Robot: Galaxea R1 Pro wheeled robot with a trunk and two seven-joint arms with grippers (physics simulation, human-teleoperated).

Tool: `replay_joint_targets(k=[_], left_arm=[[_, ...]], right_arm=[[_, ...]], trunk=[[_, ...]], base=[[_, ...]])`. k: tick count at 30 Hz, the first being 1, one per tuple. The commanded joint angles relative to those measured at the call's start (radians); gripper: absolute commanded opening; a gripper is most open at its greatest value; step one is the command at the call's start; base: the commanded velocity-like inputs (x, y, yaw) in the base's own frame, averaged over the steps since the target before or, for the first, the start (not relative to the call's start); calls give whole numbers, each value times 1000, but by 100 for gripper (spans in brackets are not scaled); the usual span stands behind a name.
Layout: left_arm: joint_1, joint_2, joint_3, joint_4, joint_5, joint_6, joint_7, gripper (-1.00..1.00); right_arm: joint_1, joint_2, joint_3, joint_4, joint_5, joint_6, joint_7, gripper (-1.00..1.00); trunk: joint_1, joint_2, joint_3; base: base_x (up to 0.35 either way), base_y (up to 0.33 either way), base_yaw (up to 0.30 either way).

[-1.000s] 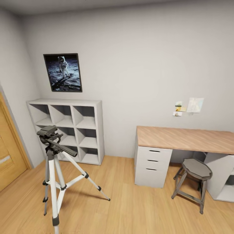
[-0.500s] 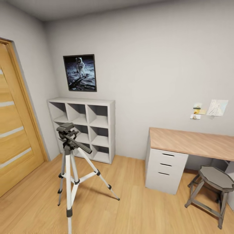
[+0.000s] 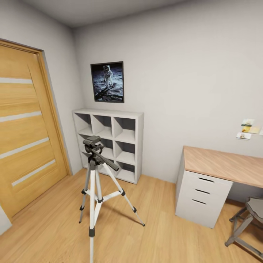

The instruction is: Attach the digital camera to the camera tripod in the bedroom.

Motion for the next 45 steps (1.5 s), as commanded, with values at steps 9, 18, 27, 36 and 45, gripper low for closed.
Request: replay_joint_targets(k=[9,18,27,36,45], left_arm=[[0,0,-8,0,6,1,3,-100],[0,0,-7,1,8,2,11,-100],[0,-1,-8,1,8,2,60,-100],[0,-2,-8,1,8,3,65,-100],[0,-2,-7,1,8,2,66,-100]], right_arm=[[-1,0,-2,3,7,-5,3,100],[-1,0,0,3,10,-5,3,100],[-1,0,1,3,11,-4,5,100],[-1,1,2,3,14,-3,4,100],[0,7,2,3,69,-2,3,100]], trunk=[[0,-1,0],[0,-1,0],[0,-1,0],[0,-1,0],[0,-1,0]], base=[[0,0,268],[0,0,270],[0,0,271],[0,0,272],[0,0,272]])
